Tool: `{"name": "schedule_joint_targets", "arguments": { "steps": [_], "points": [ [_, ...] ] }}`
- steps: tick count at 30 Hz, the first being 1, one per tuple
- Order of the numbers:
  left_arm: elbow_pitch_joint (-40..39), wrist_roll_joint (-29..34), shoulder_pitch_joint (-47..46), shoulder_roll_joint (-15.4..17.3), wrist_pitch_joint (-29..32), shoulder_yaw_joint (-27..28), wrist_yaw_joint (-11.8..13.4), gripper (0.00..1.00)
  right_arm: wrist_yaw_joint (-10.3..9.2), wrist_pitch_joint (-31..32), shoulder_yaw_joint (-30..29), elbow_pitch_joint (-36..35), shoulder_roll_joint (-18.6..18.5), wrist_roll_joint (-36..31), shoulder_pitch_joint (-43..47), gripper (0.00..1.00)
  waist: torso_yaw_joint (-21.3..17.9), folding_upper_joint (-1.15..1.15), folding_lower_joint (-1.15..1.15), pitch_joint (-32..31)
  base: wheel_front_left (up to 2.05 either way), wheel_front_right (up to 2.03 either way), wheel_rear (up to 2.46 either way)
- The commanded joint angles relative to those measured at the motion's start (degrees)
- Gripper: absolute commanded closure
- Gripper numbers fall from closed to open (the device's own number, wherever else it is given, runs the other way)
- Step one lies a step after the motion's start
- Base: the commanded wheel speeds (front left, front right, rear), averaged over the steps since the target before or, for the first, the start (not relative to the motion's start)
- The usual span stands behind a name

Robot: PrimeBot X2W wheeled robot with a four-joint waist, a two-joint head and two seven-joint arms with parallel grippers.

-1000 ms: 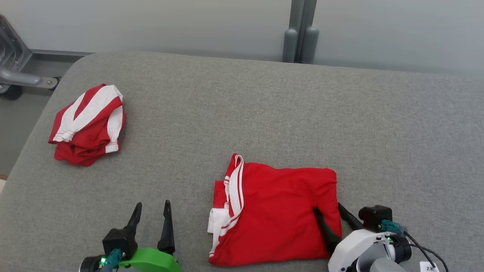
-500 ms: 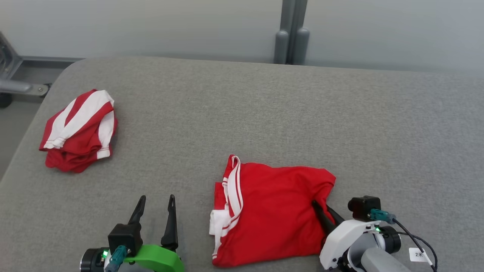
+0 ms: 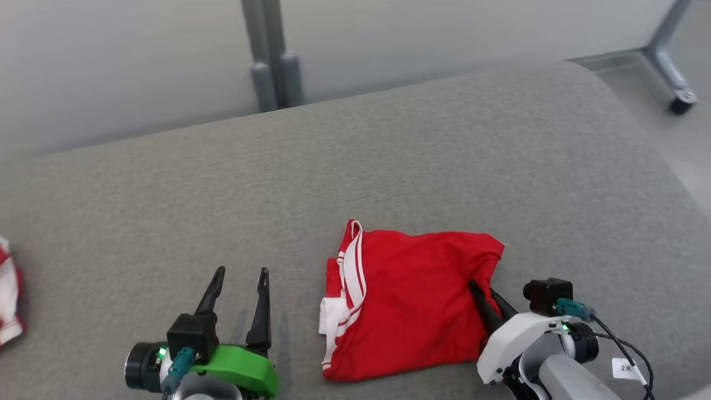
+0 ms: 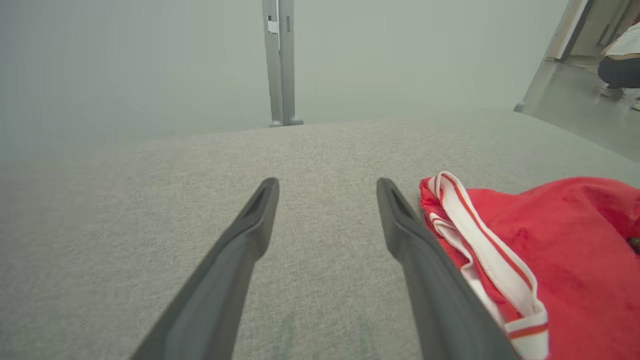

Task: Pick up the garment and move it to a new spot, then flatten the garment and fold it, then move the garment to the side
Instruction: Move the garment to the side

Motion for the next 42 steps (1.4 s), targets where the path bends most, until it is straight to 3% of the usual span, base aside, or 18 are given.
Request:
{"name": "schedule_joint_targets", "arguments": {
  "steps": [1,6,10,17,22,26,31,37,42],
  "points": [
    [-0.42,0.46,-1.21,0.17,0.03,-0.43,-0.10,0.00,-0.11,-0.25,-0.20,-0.45,0.01,-0.06,0.41,1.00,-14.38,0.00,0.00,0.93,0.00,0.00,0.00],
    [-2.09,1.64,-2.95,0.19,0.03,-2.22,-0.75,0.00,-0.11,-0.26,0.37,-1.62,0.56,0.64,0.31,1.00,-20.07,0.00,0.00,3.10,0.00,0.00,0.00],
    [-3.60,3.12,-5.05,0.21,0.03,-4.28,-1.69,0.00,-0.11,-0.26,0.10,-2.67,0.88,1.09,-0.13,1.00,-20.81,0.00,0.00,5.82,0.00,0.00,0.00],
    [-5.09,6.18,-9.00,0.30,0.03,-6.91,-3.35,0.00,-0.11,-0.26,0.40,-4.25,0.98,-0.56,-4.68,1.00,-16.80,0.00,0.00,12.07,0.00,0.00,0.00],
    [-6.24,8.14,-11.48,0.94,0.03,-7.20,-4.13,0.00,-0.11,-0.26,-1.40,-2.76,-1.05,-2.44,-13.79,1.00,-12.35,0.00,0.00,17.85,0.00,0.00,0.00],
    [-7.60,9.74,-13.86,1.77,0.03,-7.72,-4.54,0.00,-0.11,-0.26,-5.82,0.73,-3.92,-5.06,-23.18,1.00,-8.53,0.00,0.00,23.00,0.00,0.00,0.00],
    [-8.62,10.98,-16.61,2.38,0.03,-8.68,-4.57,0.00,-0.11,-0.22,-17.63,9.10,-8.96,-10.01,-33.67,1.00,-3.78,0.00,0.00,28.23,0.00,0.00,0.00],
    [-10.01,10.73,-16.98,2.24,0.03,-9.09,-3.73,0.00,-0.11,-0.22,-29.72,14.42,-15.19,-18.06,-36.25,1.00,-1.19,0.00,0.00,28.71,0.00,0.00,0.00],
    [-10.41,10.47,-16.63,2.48,0.03,-9.05,-3.46,0.00,-0.11,-0.22,-37.42,14.81,-17.69,-23.92,-35.87,0.98,-0.45,0.00,0.00,28.09,0.00,0.00,0.00]
  ]
}}
